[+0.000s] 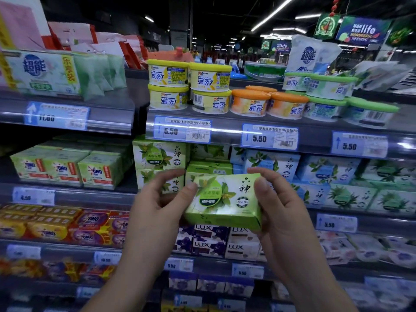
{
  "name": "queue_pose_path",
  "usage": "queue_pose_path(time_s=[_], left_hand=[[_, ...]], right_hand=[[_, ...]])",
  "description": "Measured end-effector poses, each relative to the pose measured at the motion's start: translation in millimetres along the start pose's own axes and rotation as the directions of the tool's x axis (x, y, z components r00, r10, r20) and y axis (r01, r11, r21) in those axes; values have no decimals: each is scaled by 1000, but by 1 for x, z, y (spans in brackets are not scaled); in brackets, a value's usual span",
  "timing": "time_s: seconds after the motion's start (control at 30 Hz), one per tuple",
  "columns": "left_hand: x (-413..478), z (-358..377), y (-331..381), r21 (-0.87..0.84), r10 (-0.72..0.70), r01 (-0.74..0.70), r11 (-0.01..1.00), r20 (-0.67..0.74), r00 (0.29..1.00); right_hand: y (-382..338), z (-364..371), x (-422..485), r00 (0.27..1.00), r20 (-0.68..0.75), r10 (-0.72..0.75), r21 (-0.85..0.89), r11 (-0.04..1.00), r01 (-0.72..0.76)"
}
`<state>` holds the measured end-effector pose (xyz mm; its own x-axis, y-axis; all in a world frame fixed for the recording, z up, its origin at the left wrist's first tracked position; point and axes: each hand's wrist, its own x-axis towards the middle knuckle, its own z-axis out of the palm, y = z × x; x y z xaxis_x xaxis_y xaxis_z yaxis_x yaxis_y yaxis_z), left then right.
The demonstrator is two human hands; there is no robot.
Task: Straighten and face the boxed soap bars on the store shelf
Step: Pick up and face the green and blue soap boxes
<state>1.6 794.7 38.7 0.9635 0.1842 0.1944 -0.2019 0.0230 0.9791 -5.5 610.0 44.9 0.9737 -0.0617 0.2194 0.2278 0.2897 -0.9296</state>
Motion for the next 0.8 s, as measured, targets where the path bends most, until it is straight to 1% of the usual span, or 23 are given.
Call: queue_pose_path(time_s=[0.07,0.13,0.2,0.3,0.37,0.43,0.5,0.57,0.63,0.73,0.8], left_hand=[[2,4,-8,-66,-99,101,993,27,995],[3,6,-14,-112,-178,182,977,47,983],[3,6,-17,-110,-213,220,969,65,975],[2,6,-17,-109,-217,225,968,81,973],[0,4,-16,-104,-192,201,974,91,977],[-1,3,-14,-118,-135,144,983,81,988],[-3,0,-10,-145,-49,55,988,42,998],[-5,-3,-5,-106,55,-55,993,-4,999],[-8,-5,1,-108,121,-121,987,-14,993],[-9,-4,9,-156,137,-133,979,17,990],[-9,-4,13,-155,139,-138,978,-2,990]], right_hand=[[-3,5,-4,1000,20,-10,-17,1000,11],[-7,10,-8,999,28,-30,12,999,29],[-9,13,-9,1000,13,-25,66,998,24],[-9,12,-11,1000,1,-8,74,997,8],[-10,11,-12,1000,-4,-3,46,999,4],[-12,9,-10,1000,-31,6,16,1000,-6],[-12,2,-7,995,-93,24,-14,1000,-25],[-9,-6,-3,986,-161,39,-99,994,-56],[-7,-12,-2,976,-202,78,-135,985,-106],[-5,-15,-1,965,-202,165,-69,981,-182],[-5,-17,-2,966,-167,199,-1,979,-202]])
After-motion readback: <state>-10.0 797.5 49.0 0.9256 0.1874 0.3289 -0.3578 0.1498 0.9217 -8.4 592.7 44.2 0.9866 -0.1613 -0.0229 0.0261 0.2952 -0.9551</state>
